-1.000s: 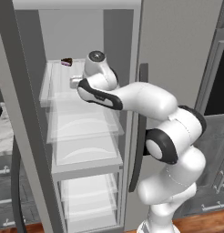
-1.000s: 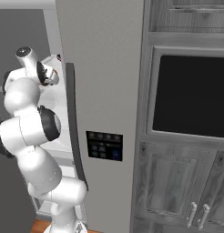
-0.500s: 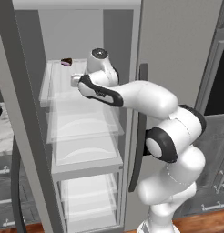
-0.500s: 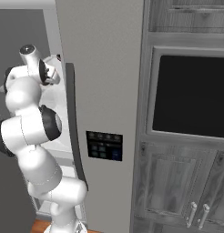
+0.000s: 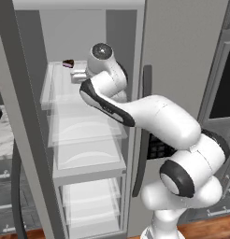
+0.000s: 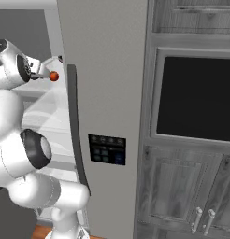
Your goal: Pick up the apple and kiwi from the fridge and place one fruit on each plate on the dining counter.
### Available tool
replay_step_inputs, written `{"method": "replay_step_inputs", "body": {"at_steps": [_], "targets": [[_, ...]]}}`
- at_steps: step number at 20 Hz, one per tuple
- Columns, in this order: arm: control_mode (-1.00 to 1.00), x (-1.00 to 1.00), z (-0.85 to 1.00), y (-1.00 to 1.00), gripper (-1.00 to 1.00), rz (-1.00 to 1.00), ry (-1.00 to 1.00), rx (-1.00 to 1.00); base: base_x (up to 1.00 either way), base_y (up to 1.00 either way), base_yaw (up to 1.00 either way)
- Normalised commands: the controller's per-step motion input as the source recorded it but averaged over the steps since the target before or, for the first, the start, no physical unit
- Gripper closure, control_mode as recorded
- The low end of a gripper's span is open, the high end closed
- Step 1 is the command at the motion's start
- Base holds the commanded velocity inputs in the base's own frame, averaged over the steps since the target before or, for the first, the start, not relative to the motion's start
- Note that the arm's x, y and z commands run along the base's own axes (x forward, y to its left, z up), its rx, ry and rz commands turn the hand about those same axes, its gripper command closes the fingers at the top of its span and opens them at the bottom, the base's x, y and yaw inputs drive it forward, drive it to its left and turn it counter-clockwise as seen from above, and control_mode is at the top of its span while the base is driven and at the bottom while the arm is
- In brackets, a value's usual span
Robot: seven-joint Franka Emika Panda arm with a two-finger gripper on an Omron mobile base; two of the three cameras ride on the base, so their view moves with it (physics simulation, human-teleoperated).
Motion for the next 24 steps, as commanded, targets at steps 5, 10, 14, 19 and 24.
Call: {"method": "replay_step_inputs", "body": {"at_steps": [5, 10, 14, 19, 24], "targets": [[-1.00, -1.00, 0.00, -0.81, 1.00, 0.00, -0.25, 0.04, 0.00, 0.00, 0.00], [-1.00, -1.00, 0.01, -0.58, 1.00, 0.00, -0.05, 0.15, 0.00, 0.00, 0.00], [-1.00, -1.00, 0.06, -0.27, 1.00, -0.01, 0.07, 0.13, 0.00, 0.00, 0.00], [-1.00, -1.00, 0.00, -0.49, 1.00, -0.08, 0.14, 0.03, 0.00, 0.00, 0.00], [-1.00, -0.90, -0.42, -0.99, 1.00, -0.18, 0.12, 0.00, 0.00, 0.00, 0.00]]}}
